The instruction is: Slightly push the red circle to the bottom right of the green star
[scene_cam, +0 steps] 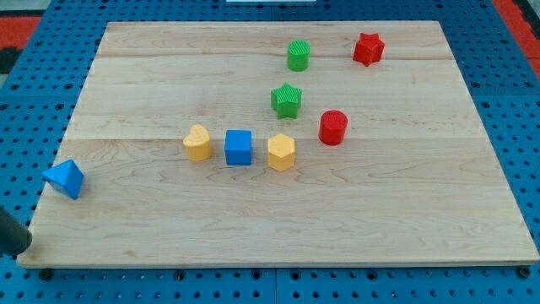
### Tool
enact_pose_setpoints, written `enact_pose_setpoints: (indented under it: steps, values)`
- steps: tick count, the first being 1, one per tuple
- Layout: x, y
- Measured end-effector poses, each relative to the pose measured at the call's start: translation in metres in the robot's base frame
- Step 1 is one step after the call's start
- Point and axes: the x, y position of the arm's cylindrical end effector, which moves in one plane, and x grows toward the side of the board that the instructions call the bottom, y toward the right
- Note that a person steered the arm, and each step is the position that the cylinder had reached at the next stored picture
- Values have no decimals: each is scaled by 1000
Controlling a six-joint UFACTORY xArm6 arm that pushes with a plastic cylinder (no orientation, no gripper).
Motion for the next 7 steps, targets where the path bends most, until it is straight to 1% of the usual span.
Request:
enact_pose_setpoints:
  steps: [1,2,3,4,5,6,7]
  values:
    - [16,-8]
    - [9,-11]
    - [-17,3]
    - [-26,82]
    - [-34,228]
    - [-67,356]
    - [-101,423]
